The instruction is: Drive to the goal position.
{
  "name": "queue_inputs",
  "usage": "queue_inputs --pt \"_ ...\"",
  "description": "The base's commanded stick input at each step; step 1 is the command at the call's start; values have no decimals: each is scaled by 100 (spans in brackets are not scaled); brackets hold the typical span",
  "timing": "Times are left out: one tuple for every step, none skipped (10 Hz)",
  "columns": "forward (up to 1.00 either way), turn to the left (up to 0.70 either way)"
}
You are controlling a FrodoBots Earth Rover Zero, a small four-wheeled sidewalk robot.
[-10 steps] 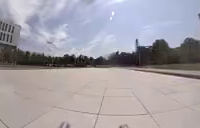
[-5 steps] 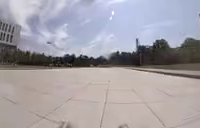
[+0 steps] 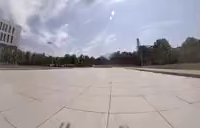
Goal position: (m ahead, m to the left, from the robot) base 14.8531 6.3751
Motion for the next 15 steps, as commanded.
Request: queue_inputs --pt "70 0" --pt "70 0" --pt "70 0" --pt "70 0" --pt "70 0" --pt "70 0" --pt "70 0" --pt "70 0" --pt "70 0" --pt "70 0" --pt "70 0" --pt "70 0" --pt "70 0" --pt "70 0" --pt "70 0"
